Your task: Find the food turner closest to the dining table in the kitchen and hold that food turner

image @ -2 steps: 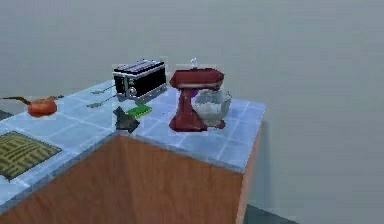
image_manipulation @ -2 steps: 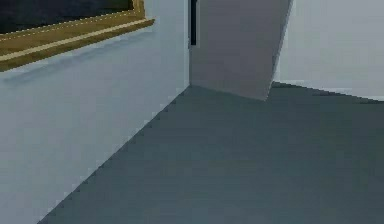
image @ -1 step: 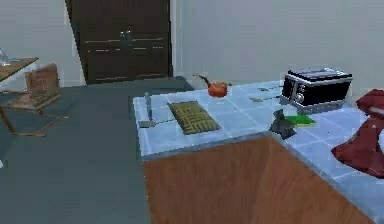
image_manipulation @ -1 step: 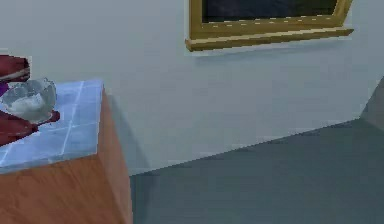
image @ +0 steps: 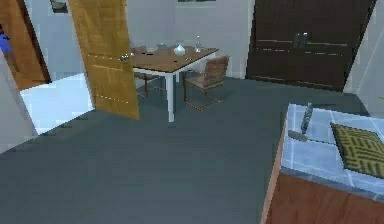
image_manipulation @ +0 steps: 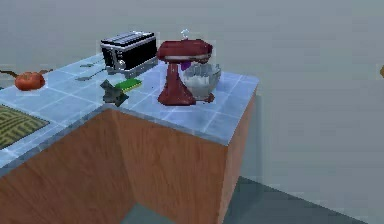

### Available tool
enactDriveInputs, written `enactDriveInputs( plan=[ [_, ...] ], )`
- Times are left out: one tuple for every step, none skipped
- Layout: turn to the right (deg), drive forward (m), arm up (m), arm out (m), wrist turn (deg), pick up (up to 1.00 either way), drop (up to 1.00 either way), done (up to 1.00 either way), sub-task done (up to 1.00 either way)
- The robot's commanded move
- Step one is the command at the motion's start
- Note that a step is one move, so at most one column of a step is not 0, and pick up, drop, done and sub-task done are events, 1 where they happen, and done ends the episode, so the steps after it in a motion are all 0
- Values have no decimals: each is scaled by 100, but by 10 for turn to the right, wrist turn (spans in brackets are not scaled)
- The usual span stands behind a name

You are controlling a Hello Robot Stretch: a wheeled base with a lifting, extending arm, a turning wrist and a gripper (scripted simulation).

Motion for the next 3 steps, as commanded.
enactDriveInputs(
  plan=[
    [-150, 0, 0, 0, 0, 0, 0, 0, 0],
    [0, 70, 0, 0, 0, 0, 0, 0, 0],
    [330, 0, 0, 0, 0, 0, 0, 0, 0]
  ],
)
